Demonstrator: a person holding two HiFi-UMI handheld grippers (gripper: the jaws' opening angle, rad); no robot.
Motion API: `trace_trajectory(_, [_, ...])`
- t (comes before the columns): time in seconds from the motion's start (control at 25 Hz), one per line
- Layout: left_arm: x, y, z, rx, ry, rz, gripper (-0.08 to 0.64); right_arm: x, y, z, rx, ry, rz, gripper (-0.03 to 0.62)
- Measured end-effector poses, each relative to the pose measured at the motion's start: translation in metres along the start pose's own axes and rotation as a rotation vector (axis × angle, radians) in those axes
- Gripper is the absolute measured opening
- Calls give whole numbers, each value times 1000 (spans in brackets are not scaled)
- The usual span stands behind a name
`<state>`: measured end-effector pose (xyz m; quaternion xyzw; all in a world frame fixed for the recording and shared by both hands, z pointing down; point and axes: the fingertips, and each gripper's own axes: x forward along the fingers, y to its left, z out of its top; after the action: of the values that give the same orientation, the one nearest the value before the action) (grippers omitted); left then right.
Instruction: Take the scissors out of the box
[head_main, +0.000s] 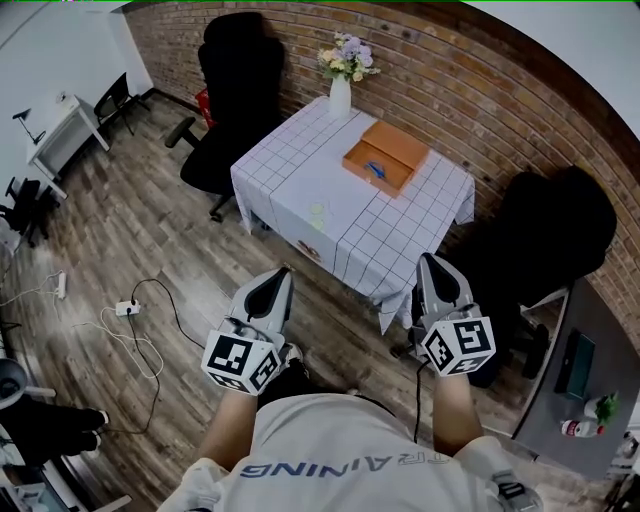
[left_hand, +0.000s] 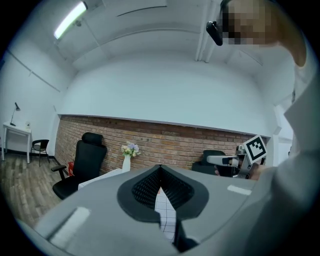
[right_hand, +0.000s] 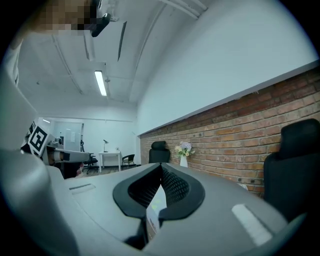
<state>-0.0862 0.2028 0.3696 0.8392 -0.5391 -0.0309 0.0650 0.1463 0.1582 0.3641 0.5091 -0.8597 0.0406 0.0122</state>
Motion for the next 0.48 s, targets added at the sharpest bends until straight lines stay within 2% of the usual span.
trace_trajectory(0.28, [36, 76, 13, -17, 1, -44, 0, 76, 24, 13, -14, 5, -37, 15])
trace_trajectory(0.48, [59, 114, 19, -18, 13, -91, 0, 113, 36, 14, -19, 15, -71, 15])
